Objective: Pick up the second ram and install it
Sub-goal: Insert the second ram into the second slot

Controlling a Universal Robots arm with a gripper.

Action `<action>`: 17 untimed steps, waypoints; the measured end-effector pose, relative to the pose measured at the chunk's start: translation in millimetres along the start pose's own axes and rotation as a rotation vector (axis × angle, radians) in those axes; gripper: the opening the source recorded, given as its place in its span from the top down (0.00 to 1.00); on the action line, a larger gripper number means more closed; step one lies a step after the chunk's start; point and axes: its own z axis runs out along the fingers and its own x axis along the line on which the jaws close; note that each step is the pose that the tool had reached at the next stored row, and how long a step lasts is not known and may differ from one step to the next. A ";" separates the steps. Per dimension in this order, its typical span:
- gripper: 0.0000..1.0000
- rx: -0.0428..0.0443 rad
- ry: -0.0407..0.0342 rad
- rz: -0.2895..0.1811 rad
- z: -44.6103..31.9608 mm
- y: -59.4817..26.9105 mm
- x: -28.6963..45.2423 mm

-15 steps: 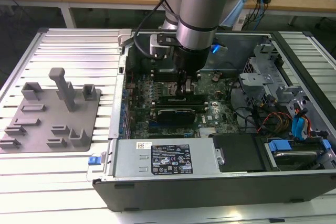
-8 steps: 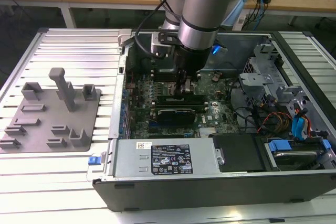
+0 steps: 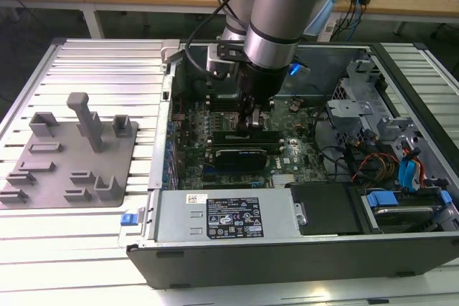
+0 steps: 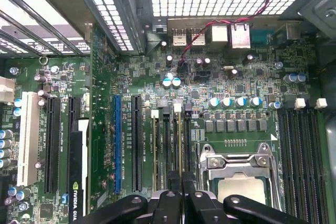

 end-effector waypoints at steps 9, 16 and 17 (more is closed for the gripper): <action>0.91 -0.0006 -0.0001 0.000 2.1 -2.2 -1.1; 0.91 -0.0069 0.0015 -0.009 2.8 -3.0 -1.2; 0.91 -0.0068 0.0002 -0.009 2.9 -3.0 -1.2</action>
